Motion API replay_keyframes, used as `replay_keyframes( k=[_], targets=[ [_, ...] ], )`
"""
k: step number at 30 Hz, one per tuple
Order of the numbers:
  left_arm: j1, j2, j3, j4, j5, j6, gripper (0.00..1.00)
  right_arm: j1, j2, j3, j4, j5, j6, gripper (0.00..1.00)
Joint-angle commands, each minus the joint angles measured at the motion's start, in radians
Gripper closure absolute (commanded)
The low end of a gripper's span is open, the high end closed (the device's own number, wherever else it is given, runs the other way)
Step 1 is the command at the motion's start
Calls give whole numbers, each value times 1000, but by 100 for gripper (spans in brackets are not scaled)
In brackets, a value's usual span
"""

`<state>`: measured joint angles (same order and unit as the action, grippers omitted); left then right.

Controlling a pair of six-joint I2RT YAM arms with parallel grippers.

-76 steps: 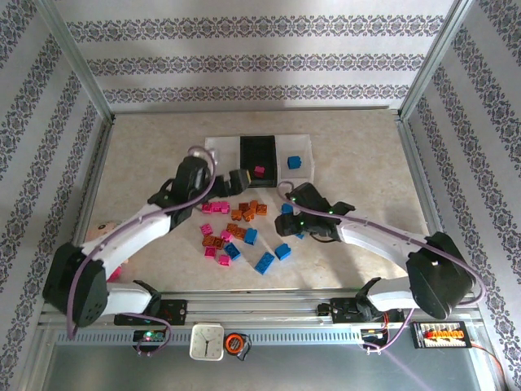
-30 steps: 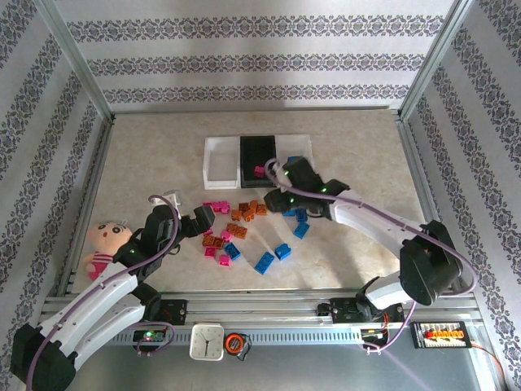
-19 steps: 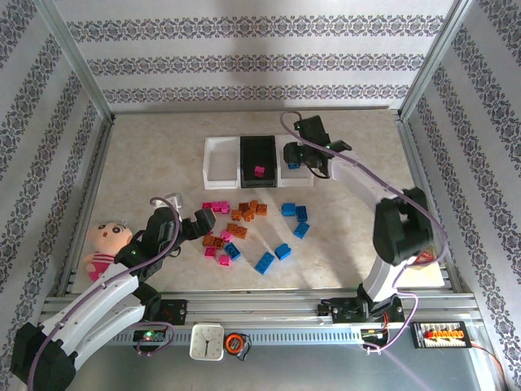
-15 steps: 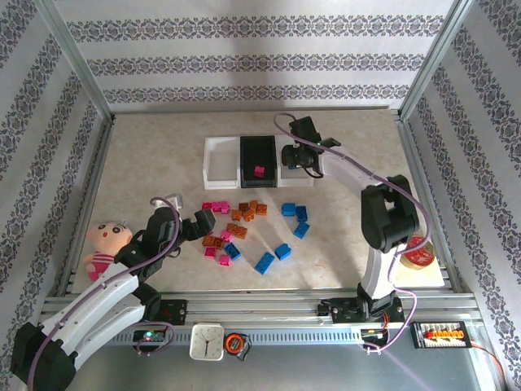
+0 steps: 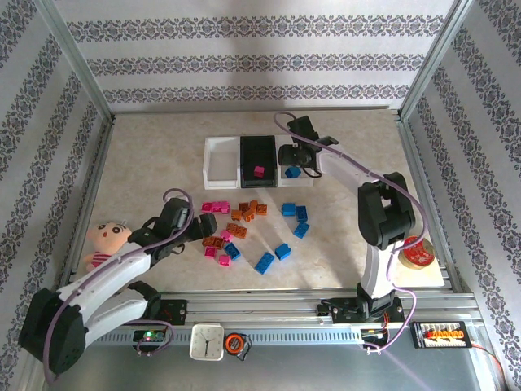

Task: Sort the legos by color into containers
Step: Place the lego in the container, then pick up the lego from the center of the table, then place the lego in the container.

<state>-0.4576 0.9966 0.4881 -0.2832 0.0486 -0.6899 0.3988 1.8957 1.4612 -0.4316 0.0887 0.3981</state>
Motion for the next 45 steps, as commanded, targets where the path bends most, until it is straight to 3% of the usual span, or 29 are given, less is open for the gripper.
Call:
replay_keyframes(
  k=[1, 14, 18, 29, 35, 45],
  targets=[
    [14, 65, 30, 12, 35, 48, 24, 19, -93, -68, 26, -13, 15, 35],
    [36, 353, 67, 202, 20, 45, 38, 49, -226, -202, 67, -20, -4, 35],
    [36, 401, 70, 211, 25, 43, 48, 52, -250, -225, 73, -15, -6, 35],
    [36, 257, 99, 104, 61, 44, 73, 40, -333, -317, 114, 1, 26, 35],
    [4, 326, 380, 56, 92, 94, 74, 37, -417, -420, 144, 2, 52, 36],
    [-32, 880, 1015, -23, 73, 193, 74, 37, -558, -586, 122, 14, 71, 35]
  ],
)
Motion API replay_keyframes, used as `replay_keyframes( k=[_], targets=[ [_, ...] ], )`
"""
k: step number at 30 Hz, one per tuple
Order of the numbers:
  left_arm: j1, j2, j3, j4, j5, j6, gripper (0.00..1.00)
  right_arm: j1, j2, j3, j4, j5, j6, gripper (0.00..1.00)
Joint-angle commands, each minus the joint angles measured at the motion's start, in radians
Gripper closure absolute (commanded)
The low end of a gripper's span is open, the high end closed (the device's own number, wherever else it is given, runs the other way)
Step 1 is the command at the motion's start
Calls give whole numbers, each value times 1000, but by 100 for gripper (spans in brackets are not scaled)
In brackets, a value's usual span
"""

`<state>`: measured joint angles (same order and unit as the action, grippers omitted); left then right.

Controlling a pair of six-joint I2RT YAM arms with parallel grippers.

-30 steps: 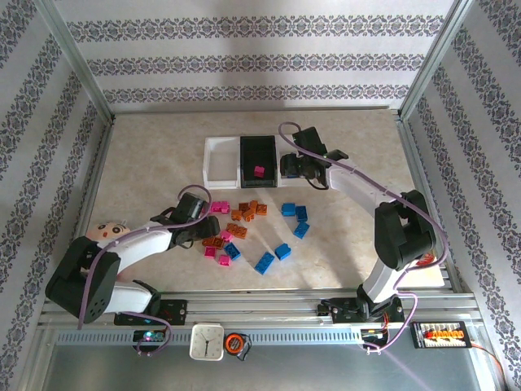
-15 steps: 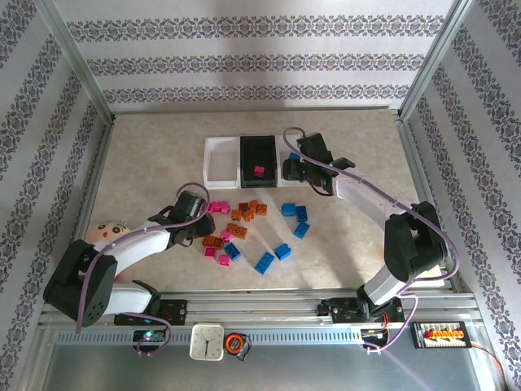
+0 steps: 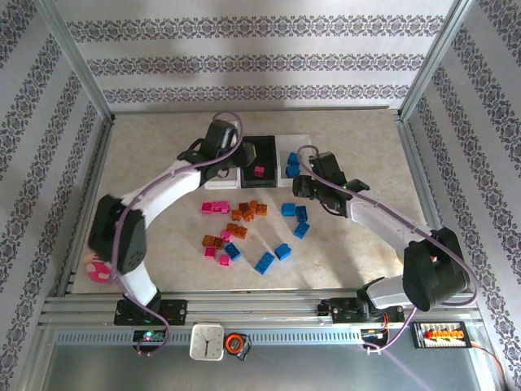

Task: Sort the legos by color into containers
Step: Place the lego in the container, then move the lego to the center of the table.

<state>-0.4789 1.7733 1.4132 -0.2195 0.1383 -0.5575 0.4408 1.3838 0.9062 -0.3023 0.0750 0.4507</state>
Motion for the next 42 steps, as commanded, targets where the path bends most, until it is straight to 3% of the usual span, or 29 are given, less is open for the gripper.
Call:
replay_keyframes(
  k=[1, 6, 12, 17, 20, 25, 32, 37, 42],
  targets=[
    [-9, 153, 146, -103, -20, 66, 74, -5, -60, -43, -12, 29, 18, 35],
    [-9, 322, 333, -177, -36, 78, 73, -5, -127, -100, -27, 39, 25, 35],
    [-9, 394, 439, -210, -35, 83, 47, -4, -175, -137, -41, 35, 37, 35],
    [-10, 318, 421, -200, 3, 60, 39, -4, -180, -144, -40, 24, 46, 34],
    [-13, 168, 236, -101, 41, 18, 37, 0, -181, -147, -38, 15, 44, 34],
    [-24, -137, -223, 61, 95, -72, 34, 9, -172, -157, -20, -6, 48, 34],
    [-53, -547, -711, -29, 83, -139, 32, 19, -126, -155, 10, -24, 43, 35],
    [-58, -787, -866, -197, 17, -166, 28, 22, -102, -155, 30, -34, 49, 35],
    [-57, -851, -923, -231, -11, -155, 39, 31, -93, -151, 39, -35, 53, 35]
  ],
)
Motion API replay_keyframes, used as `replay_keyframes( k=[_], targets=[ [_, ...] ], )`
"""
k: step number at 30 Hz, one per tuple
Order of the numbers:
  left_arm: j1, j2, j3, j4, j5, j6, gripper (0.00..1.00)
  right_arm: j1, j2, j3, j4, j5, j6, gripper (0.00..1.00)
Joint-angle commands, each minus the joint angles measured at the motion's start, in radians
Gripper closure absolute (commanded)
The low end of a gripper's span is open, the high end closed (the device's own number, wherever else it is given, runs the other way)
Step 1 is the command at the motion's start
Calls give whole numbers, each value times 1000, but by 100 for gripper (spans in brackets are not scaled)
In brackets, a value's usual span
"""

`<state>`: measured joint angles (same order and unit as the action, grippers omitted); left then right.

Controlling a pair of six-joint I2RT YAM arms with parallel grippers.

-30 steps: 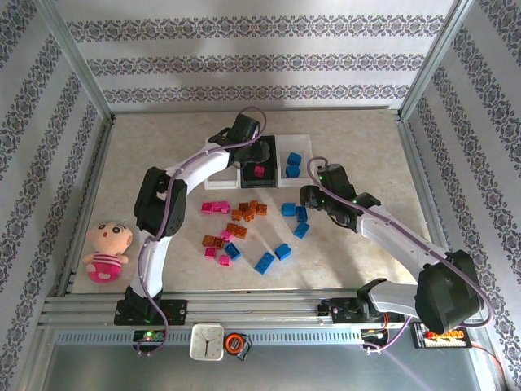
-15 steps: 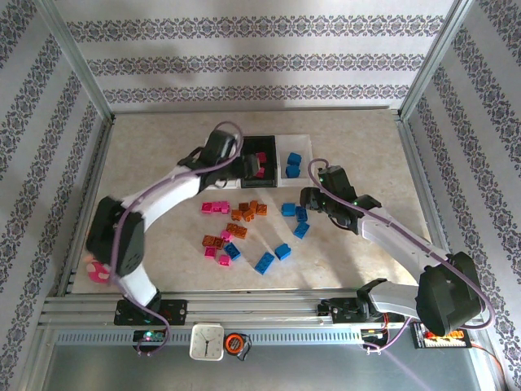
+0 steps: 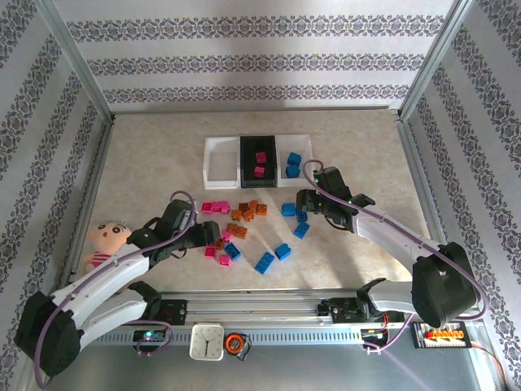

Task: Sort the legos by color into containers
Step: Move the lego to the center of the table.

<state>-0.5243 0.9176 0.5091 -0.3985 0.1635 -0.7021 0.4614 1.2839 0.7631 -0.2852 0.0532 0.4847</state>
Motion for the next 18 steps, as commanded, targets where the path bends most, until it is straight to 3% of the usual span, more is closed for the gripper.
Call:
replay_keyframes(
  k=[1, 6, 18],
  targets=[
    [-10, 32, -24, -39, -31, -8, 40, 12, 7, -5, 21, -14, 20, 35],
    [0, 154, -33, 48, -23, -13, 55, 16, -13, -5, 6, -4, 15, 35],
    [87, 236, -74, 90, -52, -18, 68, 14, -54, -13, -15, 13, 5, 35]
  ],
)
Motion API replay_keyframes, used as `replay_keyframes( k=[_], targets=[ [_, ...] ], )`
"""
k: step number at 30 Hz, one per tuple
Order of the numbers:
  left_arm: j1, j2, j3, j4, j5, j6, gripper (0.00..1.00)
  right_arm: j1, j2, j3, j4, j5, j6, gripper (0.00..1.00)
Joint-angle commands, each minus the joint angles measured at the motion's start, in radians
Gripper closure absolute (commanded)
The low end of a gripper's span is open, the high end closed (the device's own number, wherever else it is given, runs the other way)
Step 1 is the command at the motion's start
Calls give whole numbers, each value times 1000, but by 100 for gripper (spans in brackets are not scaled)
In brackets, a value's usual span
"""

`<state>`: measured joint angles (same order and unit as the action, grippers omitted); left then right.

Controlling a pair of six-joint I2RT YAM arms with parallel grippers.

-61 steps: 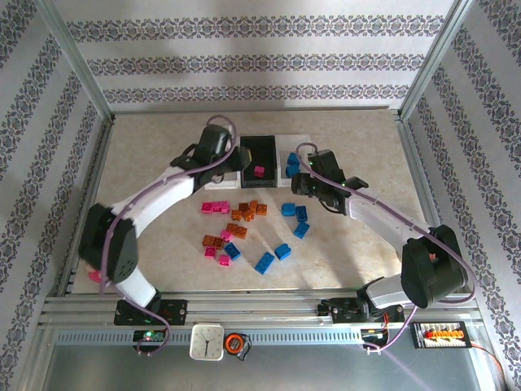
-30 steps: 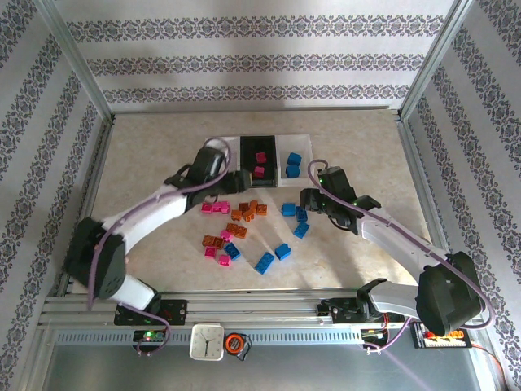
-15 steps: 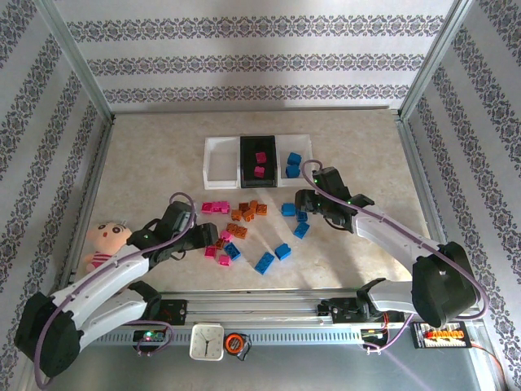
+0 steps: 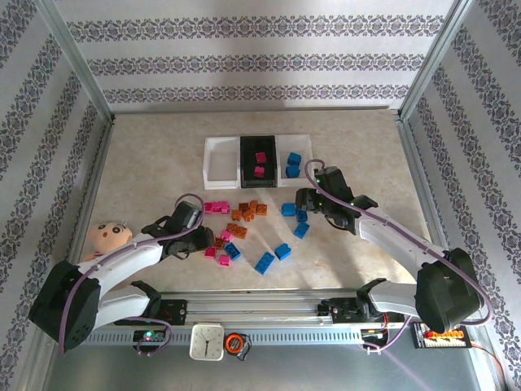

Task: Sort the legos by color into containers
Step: Move the lego to the center of the table, then pick up the lego from the center of the table.

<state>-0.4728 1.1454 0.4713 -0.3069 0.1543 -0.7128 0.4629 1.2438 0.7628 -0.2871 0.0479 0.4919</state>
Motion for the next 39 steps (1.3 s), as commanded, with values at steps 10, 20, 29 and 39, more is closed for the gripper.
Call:
replay_keyframes(
  k=[10, 20, 29, 39],
  targets=[
    [70, -42, 57, -34, -44, 80, 47, 13, 3, -15, -1, 11, 0, 35],
    [57, 89, 87, -15, -158, 144, 34, 13, 2, -26, 11, 1, 8, 35],
    [29, 220, 81, 97, -135, 159, 48, 9, -11, -38, 5, 9, 1, 35],
    [13, 125, 168, 40, -96, 141, 71, 9, -9, -39, 10, 5, 8, 35]
  ],
)
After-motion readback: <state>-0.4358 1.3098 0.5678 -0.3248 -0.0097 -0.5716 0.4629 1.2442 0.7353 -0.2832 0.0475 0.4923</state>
